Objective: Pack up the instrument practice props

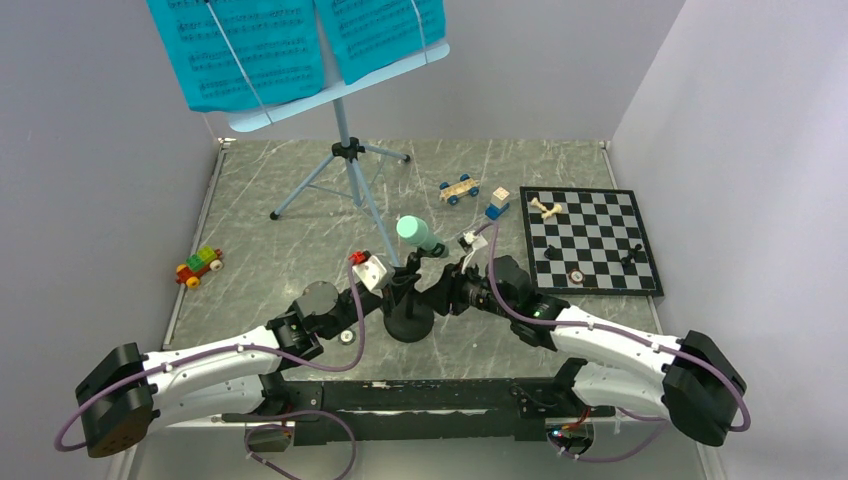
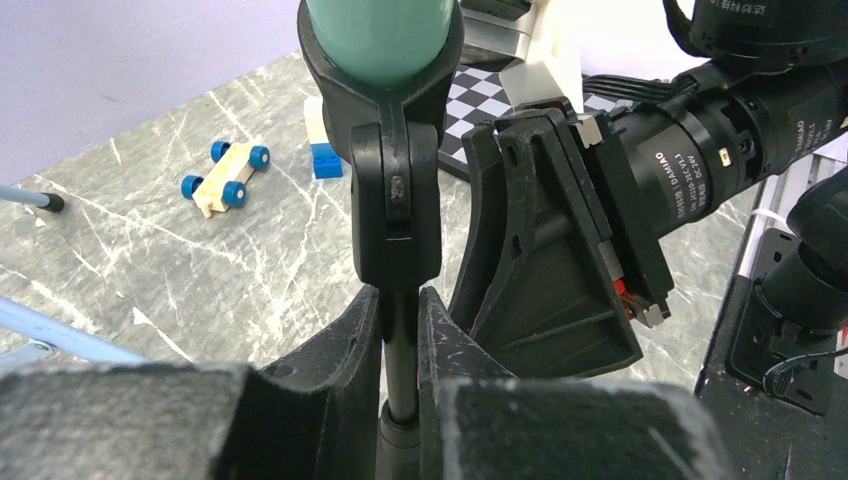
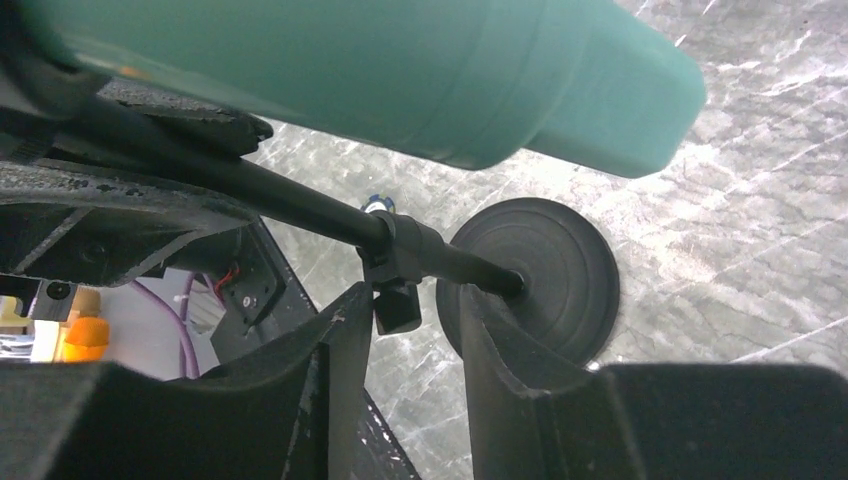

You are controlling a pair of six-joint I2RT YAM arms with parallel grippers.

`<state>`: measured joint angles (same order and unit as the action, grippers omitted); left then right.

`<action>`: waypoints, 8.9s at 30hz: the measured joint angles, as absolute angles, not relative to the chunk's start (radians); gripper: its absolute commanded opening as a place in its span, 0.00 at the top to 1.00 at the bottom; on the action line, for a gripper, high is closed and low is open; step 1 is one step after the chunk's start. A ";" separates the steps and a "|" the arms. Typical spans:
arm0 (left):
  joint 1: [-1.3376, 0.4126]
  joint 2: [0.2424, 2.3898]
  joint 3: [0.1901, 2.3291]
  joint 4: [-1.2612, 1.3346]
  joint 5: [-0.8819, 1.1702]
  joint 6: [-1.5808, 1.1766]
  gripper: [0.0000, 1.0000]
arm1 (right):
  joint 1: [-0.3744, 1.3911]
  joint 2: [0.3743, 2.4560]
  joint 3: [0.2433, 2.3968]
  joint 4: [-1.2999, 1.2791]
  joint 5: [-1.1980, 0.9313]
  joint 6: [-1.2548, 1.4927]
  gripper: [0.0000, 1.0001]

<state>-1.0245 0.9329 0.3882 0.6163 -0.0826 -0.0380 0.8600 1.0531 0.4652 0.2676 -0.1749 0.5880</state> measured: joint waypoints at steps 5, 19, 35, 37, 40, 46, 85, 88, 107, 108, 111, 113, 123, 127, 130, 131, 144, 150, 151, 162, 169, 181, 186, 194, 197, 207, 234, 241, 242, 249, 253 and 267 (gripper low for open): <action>-1.026 0.933 0.388 0.614 -0.107 -0.045 1.00 | 0.868 1.074 0.478 0.281 -0.189 0.570 0.71; -1.028 0.924 0.393 0.590 -0.184 -0.046 1.00 | 1.074 1.109 0.540 0.246 0.159 0.353 1.00; -1.040 0.925 0.395 0.584 -0.187 -0.067 1.00 | 1.406 1.248 0.587 0.305 0.764 -0.045 1.00; -1.040 0.925 0.395 0.584 -0.192 -0.069 1.00 | 1.432 1.290 0.610 0.305 0.833 -0.085 1.00; -1.040 0.925 0.395 0.583 -0.199 -0.072 1.00 | 1.455 1.334 0.634 0.304 0.900 -0.126 1.00; -1.043 0.925 0.395 0.583 -0.200 -0.073 1.00 | 1.467 1.349 0.646 0.293 0.931 -0.147 1.00; -1.081 0.936 0.369 0.663 -0.369 -0.064 1.00 | 0.773 1.111 0.479 0.338 -0.317 0.942 0.25; -1.085 0.940 0.366 0.672 -0.374 -0.062 1.00 | 0.755 1.155 0.469 0.387 -0.356 0.978 0.28; -1.100 0.922 0.333 0.717 -0.406 -0.046 1.00 | 0.714 1.367 0.399 0.776 -0.507 1.185 0.39; -1.100 0.921 0.331 0.719 -0.407 -0.046 1.00 | 0.712 1.369 0.395 0.791 -0.508 1.194 0.37; -1.102 0.919 0.330 0.720 -0.409 -0.046 1.00 | 0.707 1.375 0.381 0.839 -0.509 1.219 0.38; -1.102 0.918 0.329 0.721 -0.410 -0.046 1.00 | 0.704 1.380 0.379 0.858 -0.510 1.233 0.43; -1.105 0.913 0.326 0.722 -0.417 -0.046 1.00 | 0.700 1.408 0.379 0.877 -0.526 1.254 0.78; -1.106 0.913 0.326 0.722 -0.417 -0.046 1.00 | 0.700 1.408 0.379 0.875 -0.532 1.246 1.00; -1.106 0.914 0.326 0.722 -0.417 -0.046 1.00 | 0.700 1.399 0.390 0.847 -0.534 1.211 1.00; -1.106 0.915 0.326 0.722 -0.417 -0.046 1.00 | 0.700 1.388 0.402 0.810 -0.534 1.184 1.00; -1.106 0.975 0.343 0.756 -0.426 -0.048 1.00 | 0.913 1.204 0.577 0.300 -0.120 0.541 1.00; -1.106 0.975 0.343 0.757 -0.425 -0.049 1.00 | 1.047 1.193 0.605 0.241 0.138 0.333 0.98; -1.106 0.975 0.343 0.757 -0.425 -0.049 1.00 | 1.052 1.193 0.608 0.234 0.150 0.326 0.89; -1.114 0.975 0.350 0.743 -0.410 -0.050 1.00 | 1.062 1.164 0.626 0.155 0.160 0.276 1.00; -1.114 0.986 0.370 0.717 -0.414 -0.066 1.00 | 1.150 1.165 0.633 0.147 0.299 0.139 1.00; -1.121 1.023 0.382 0.738 -0.390 -0.076 1.00 | 1.468 1.368 0.519 0.620 0.913 -0.420 1.00; -1.120 1.032 0.382 0.747 -0.393 -0.076 1.00 | 1.534 1.600 0.485 1.062 1.055 -0.855 1.00; -1.118 1.045 0.382 0.766 -0.398 -0.083 1.00 | 1.560 1.841 0.481 1.515 1.102 -1.347 0.89; -1.118 1.045 0.384 0.766 -0.396 -0.084 1.00 | 1.562 1.838 0.487 1.507 1.123 -1.371 0.59; -1.117 1.045 0.389 0.773 -0.424 -0.123 1.00 | 1.560 1.375 0.577 0.641 1.211 -0.744 0.20; -1.144 0.970 0.331 0.782 -0.532 0.030 1.00 | 0.725 1.056 0.476 0.251 -0.287 0.801 0.21; -1.154 0.971 0.325 0.796 -0.542 0.042 1.00 | 0.719 1.217 0.476 0.420 -0.477 0.917 0.25; -1.155 0.971 0.324 0.797 -0.543 0.042 1.00 | 0.719 1.234 0.476 0.434 -0.488 0.926 0.27; -1.157 0.971 0.320 0.804 -0.547 0.041 1.00 | 0.719 1.304 0.476 0.506 -0.527 0.959 0.39; -1.159 0.970 0.320 0.804 -0.548 0.041 1.00 | 0.719 1.336 0.476 0.550 -0.528 0.978 0.45; -1.163 0.971 0.318 0.809 -0.559 0.036 1.00 | 0.722 1.394 0.493 0.645 -0.551 1.025 0.78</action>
<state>-1.1625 0.9714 0.3176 0.8089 -0.5591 0.0360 0.7216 1.3937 0.4927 0.6445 -0.5507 1.0248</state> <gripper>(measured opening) 0.176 0.331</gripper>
